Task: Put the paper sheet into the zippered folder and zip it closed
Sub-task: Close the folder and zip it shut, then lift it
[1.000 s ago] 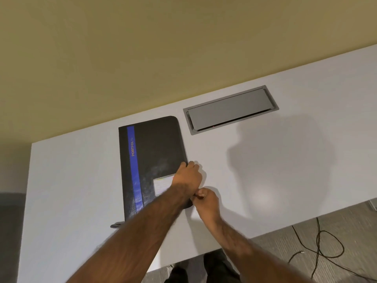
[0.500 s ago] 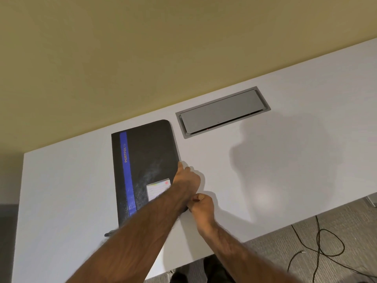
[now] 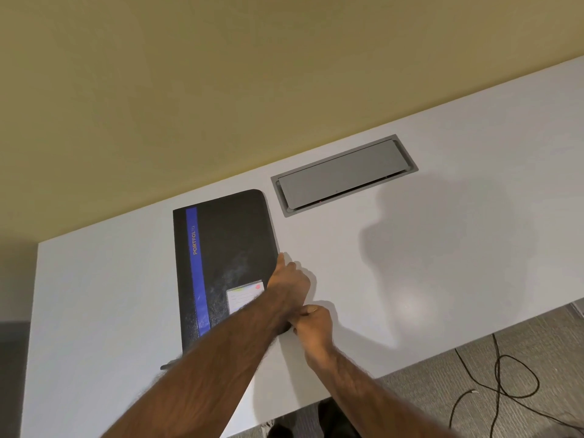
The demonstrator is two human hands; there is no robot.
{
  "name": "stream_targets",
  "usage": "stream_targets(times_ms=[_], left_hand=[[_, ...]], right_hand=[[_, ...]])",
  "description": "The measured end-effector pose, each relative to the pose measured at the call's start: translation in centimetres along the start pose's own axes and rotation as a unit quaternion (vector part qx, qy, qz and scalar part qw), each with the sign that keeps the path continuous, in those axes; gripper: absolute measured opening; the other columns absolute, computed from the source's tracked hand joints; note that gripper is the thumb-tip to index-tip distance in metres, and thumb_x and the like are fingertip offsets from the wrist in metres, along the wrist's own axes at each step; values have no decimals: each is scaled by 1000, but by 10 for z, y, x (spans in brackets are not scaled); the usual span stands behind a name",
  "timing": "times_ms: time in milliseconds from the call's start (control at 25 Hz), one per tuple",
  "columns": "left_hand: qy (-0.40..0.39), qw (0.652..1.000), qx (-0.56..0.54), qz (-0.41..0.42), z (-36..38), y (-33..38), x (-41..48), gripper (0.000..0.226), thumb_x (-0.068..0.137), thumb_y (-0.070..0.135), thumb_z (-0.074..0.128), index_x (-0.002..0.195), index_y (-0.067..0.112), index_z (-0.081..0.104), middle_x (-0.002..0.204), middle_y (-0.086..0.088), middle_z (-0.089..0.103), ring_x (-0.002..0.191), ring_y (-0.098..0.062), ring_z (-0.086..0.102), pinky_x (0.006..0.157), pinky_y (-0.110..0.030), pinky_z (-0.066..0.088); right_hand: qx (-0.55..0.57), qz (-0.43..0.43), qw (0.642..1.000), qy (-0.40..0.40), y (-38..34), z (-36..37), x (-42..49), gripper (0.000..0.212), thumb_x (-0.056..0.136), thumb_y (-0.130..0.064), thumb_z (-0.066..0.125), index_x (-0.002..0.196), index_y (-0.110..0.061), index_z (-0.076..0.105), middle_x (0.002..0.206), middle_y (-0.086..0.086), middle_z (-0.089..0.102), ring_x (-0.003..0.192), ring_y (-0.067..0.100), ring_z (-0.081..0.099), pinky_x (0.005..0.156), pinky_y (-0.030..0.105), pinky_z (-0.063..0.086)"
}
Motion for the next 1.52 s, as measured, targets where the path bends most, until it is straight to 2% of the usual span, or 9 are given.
stream_targets(times_ms=[200,360,480,560,720,960,1160,1400,1520], left_hand=[[44,998,-42,-11,8,-2,-4,36,92,40,63,122,20,65,132,-9,60,133,-29,45,119,-62,2],[86,994,-57,-39,3,-15,-3,40,93,28,63,132,22,59,144,-11,50,140,-33,38,120,-62,-2],[105,989,-75,-71,-5,-37,4,38,94,23,60,132,24,58,145,-12,46,140,-33,38,121,-65,0],[127,981,-105,-106,-12,-57,14,29,95,22,56,124,24,62,138,-11,51,134,-31,44,121,-65,3],[159,956,-176,-174,-25,-99,40,26,101,27,43,104,23,69,116,-5,58,121,-27,51,121,-62,13],[115,945,-237,-194,-38,-144,81,28,95,25,49,111,24,72,153,-3,41,147,-29,26,122,-60,3],[140,924,-257,-245,-44,-177,105,31,95,23,48,116,25,70,160,-6,31,152,-30,18,122,-58,3],[170,909,-238,-296,-51,-208,128,30,91,20,47,112,17,69,122,-9,58,125,-31,48,119,-57,19],[137,884,-305,-328,-48,-221,135,31,89,25,52,115,16,67,120,-10,60,120,-33,50,111,-51,30]], right_hand=[[-33,-11,999,-10,-6,-1,7,17,91,-17,70,76,-12,70,72,1,65,69,17,62,65,21,56],[-43,-12,999,-17,-8,-1,7,16,86,-16,76,72,-16,69,75,0,68,73,19,68,76,31,62],[-55,-1,998,-5,-8,0,5,17,85,-19,78,71,-17,69,73,0,67,67,16,66,66,23,59],[-58,-3,998,-3,-7,-1,6,17,85,-20,78,70,-16,70,69,0,66,62,14,64,58,18,54],[-37,5,999,-15,-5,-3,7,17,88,-21,74,74,-17,67,76,3,67,70,18,67,62,19,57],[-32,-6,999,-27,-1,-4,13,17,88,-11,69,77,1,72,80,19,69,63,18,63,62,26,58],[-60,1,998,-27,-4,-3,15,22,88,-12,70,66,-7,71,78,16,71,63,18,63,66,28,61],[-102,11,994,-39,-12,-4,18,24,85,-14,71,61,-17,69,77,6,72,71,17,69,73,27,62],[-115,10,993,-40,-14,-4,21,22,86,-14,73,64,-18,69,74,1,69,74,18,70,76,27,62]])
Point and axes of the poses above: each hand's wrist, its own x-axis towards the middle knuckle, its own z-axis out of the palm, y = z × x, the point moved 1 cm from there along x, towards the middle knuckle
